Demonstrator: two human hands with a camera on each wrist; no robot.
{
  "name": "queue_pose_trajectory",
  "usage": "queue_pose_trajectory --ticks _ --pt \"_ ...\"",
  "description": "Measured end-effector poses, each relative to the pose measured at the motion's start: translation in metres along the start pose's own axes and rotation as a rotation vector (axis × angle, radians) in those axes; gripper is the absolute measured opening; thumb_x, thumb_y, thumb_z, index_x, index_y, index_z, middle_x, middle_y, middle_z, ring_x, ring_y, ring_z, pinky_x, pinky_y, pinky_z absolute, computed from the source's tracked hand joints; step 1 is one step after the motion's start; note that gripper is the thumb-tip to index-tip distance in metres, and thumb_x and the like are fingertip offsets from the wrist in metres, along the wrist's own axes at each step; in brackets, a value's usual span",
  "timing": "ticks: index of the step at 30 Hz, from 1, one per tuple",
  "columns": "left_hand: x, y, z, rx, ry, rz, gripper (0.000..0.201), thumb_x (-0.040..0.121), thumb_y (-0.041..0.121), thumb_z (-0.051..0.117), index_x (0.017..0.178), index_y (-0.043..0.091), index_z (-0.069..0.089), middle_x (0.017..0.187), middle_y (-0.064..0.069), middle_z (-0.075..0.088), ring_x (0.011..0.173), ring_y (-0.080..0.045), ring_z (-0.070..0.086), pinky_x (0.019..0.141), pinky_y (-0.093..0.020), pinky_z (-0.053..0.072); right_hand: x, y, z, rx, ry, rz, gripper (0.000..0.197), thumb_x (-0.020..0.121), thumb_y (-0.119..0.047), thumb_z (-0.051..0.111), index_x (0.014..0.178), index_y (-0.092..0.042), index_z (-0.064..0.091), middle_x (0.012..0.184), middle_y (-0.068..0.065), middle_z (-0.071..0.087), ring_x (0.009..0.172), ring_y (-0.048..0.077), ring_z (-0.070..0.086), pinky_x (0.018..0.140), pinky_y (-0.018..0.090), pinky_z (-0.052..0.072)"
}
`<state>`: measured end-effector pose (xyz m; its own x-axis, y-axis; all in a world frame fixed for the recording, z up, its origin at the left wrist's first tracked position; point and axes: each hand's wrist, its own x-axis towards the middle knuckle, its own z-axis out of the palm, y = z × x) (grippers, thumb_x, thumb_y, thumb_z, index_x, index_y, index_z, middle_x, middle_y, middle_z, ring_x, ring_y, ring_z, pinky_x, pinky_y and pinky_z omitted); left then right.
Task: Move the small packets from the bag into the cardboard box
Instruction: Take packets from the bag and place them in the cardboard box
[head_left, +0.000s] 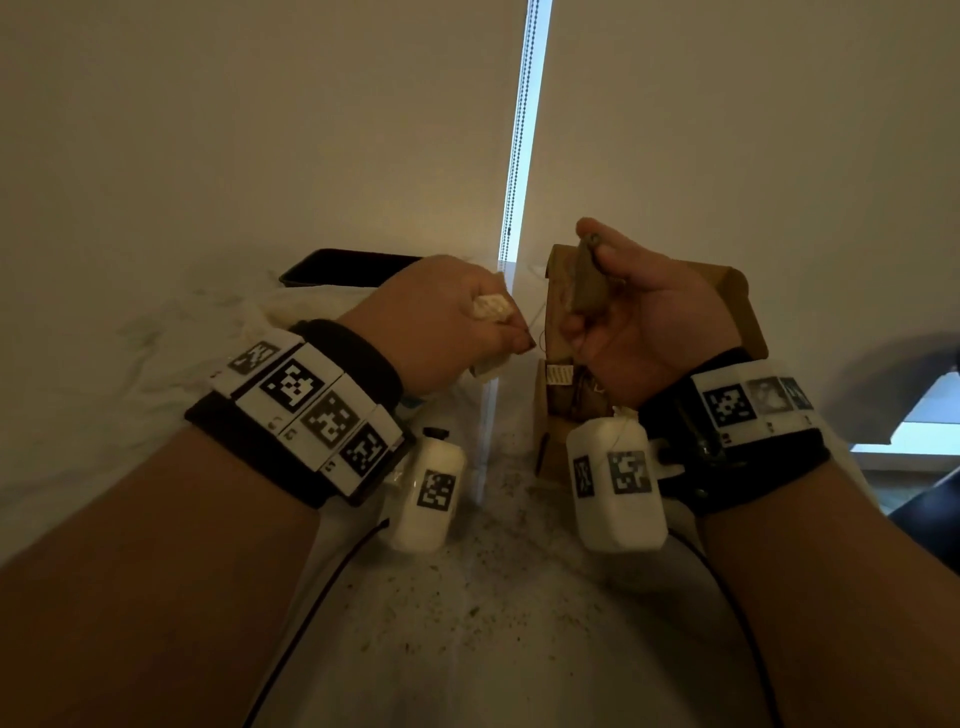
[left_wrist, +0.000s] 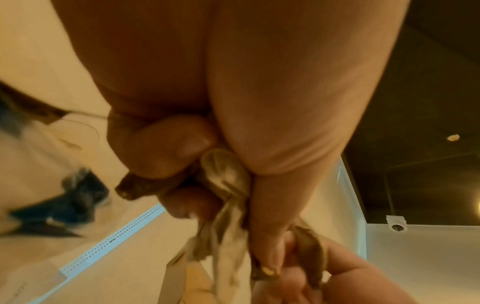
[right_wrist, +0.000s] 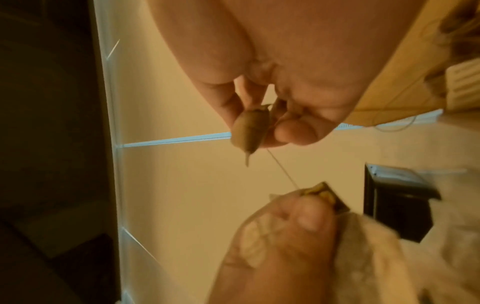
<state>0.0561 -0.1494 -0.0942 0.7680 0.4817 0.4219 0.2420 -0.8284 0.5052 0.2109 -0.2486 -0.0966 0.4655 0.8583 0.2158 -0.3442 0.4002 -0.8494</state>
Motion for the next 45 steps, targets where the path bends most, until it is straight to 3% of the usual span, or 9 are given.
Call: queue_pose_trajectory --ticks 4,7,15,18,25,30,36,41,45 --pt "-0.002 0.003 0.000 -0.077 -0.051 0.049 0.007 0.087 0.030 0.073 0.091 0.027 0.077 0.088 0.013 0.072 0.084 0.000 0.064 0.076 -0.014 0.048 0.006 0.010 -0.006 -0.239 0.158 0.047 0.030 0.093 -0.012 0.052 0.119 -0.003 0.065 0.100 0.016 0.062 0.068 0.025 0.057 0.049 0.026 0.043" --pt "-0.001 0.003 -0.001 -0.200 -0.004 0.050 0.005 0.089 0.026 0.072 0.092 0.029 0.076 0.089 0.011 0.073 0.084 0.000 0.066 0.076 -0.012 0.051 0.007 0.012 -0.005 -0.403 0.138 0.034 0.021 0.086 -0.013 0.062 0.102 -0.014 0.075 0.107 0.016 0.071 0.094 0.035 0.068 0.081 0.050 0.056" --pt "0.003 0.000 0.005 -0.421 0.176 -0.163 0.006 0.087 0.028 0.075 0.085 0.022 0.072 0.074 0.006 0.069 0.054 0.005 0.060 0.048 -0.008 0.042 -0.001 0.013 0.005 -0.476 0.022 -0.003 0.018 0.077 -0.018 0.068 0.093 -0.016 0.076 0.104 0.019 0.072 0.108 0.046 0.062 0.096 0.071 0.039" --pt "0.004 -0.002 0.007 -0.418 0.218 -0.186 0.012 0.085 0.031 0.076 0.087 0.020 0.072 0.075 0.004 0.070 0.054 0.004 0.060 0.049 -0.011 0.043 -0.003 0.010 0.008 -0.491 0.021 0.000 0.036 0.069 -0.029 0.067 0.100 -0.012 0.072 0.108 0.022 0.070 0.109 0.046 0.061 0.094 0.069 0.043" --pt "0.006 -0.003 0.009 -0.345 0.267 -0.210 0.029 0.084 0.033 0.077 0.086 0.005 0.071 0.073 -0.002 0.065 0.064 -0.011 0.060 0.063 -0.022 0.048 -0.004 0.011 0.004 -0.664 -0.079 -0.049 0.038 0.074 -0.016 0.068 0.111 -0.010 0.071 0.103 0.016 0.073 0.102 0.038 0.067 0.092 0.066 0.047" --pt "0.006 -0.002 0.009 -0.344 0.276 -0.269 0.040 0.080 0.039 0.080 0.081 0.002 0.065 0.067 -0.003 0.060 0.054 -0.007 0.052 0.047 -0.015 0.042 -0.004 0.009 0.000 -0.686 -0.062 -0.085 0.019 0.081 -0.008 0.070 0.092 -0.023 0.075 0.095 0.010 0.075 0.096 0.035 0.069 0.092 0.060 0.050" --pt "0.004 0.005 0.014 -0.403 0.251 -0.263 0.039 0.087 0.044 0.073 0.079 0.006 0.066 0.060 0.001 0.058 0.041 -0.001 0.046 0.046 -0.019 0.039 -0.004 -0.004 -0.007 -0.640 0.059 -0.092 0.012 0.087 -0.003 0.063 0.089 -0.014 0.067 0.081 0.008 0.073 0.076 0.026 0.067 0.065 0.039 0.054" --pt "0.001 0.009 0.024 -0.243 0.102 -0.188 0.037 0.094 0.035 0.066 0.075 0.003 0.068 0.065 -0.002 0.060 0.052 -0.004 0.052 0.053 -0.013 0.040 -0.001 -0.026 -0.015 -0.717 0.198 -0.070 0.019 0.084 -0.006 0.065 0.096 -0.019 0.058 0.090 0.007 0.068 0.073 0.021 0.066 0.056 0.034 0.048" --pt "-0.001 0.012 0.032 -0.043 -0.055 -0.191 0.026 0.097 0.032 0.059 0.103 0.011 0.073 0.086 -0.001 0.068 0.071 -0.011 0.062 0.059 -0.015 0.045 -0.001 -0.047 -0.005 -1.131 0.131 -0.035 0.015 0.083 -0.008 0.065 0.089 -0.022 0.067 0.090 0.003 0.070 0.074 0.016 0.065 0.057 0.032 0.048"
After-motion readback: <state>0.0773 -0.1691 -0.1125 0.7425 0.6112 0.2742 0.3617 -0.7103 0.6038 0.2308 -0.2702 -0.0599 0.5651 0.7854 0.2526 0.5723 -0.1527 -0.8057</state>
